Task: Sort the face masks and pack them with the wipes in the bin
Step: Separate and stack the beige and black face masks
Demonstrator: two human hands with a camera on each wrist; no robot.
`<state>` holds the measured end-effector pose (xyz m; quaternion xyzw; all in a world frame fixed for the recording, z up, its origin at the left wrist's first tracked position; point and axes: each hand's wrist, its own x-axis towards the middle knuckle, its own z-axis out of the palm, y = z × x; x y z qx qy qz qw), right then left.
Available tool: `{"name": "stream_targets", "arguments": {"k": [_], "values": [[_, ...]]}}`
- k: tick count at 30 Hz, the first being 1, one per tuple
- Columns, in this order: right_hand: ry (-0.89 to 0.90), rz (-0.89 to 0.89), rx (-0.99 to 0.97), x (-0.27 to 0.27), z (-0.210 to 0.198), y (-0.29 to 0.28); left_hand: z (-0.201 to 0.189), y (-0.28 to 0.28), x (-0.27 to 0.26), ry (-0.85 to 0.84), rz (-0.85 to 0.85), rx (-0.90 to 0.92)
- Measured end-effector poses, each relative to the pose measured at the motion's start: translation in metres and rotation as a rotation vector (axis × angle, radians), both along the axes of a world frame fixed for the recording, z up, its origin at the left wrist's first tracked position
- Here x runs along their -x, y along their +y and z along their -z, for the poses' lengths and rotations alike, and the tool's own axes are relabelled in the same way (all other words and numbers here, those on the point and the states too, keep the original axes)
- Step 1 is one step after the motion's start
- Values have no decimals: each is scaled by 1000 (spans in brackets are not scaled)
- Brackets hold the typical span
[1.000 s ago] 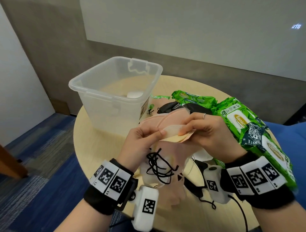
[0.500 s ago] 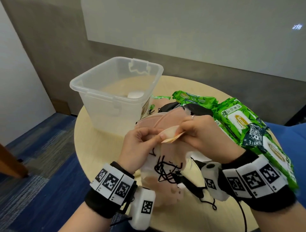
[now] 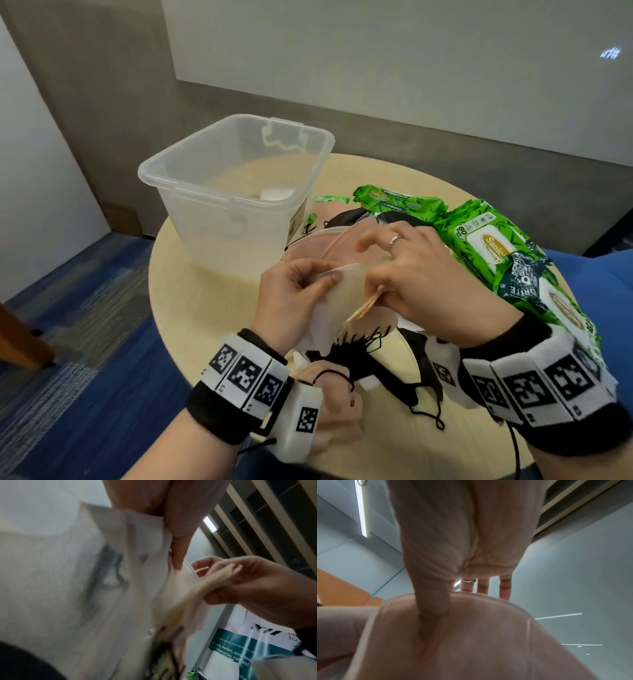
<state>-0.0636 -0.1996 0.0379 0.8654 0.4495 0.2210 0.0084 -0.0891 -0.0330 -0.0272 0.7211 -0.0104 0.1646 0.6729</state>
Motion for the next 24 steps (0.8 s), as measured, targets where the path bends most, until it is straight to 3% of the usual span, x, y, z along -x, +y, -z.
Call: {"name": "stream_targets", "arguments": {"k": [3, 8, 14, 18, 24], "values": [[18, -20, 1, -4, 4, 10, -6, -7, 4, -37, 68, -20], [326, -28, -229, -13, 2, -4, -8, -3, 6, -8, 94, 106], [495, 4, -450, -13, 0, -10, -10, -10, 6, -6, 107, 169], [528, 41, -468, -14, 0, -12, -12, -13, 8, -16, 76, 216], [409, 35, -380, -13, 1, -8, -13, -16, 10, -19, 46, 253]]}}
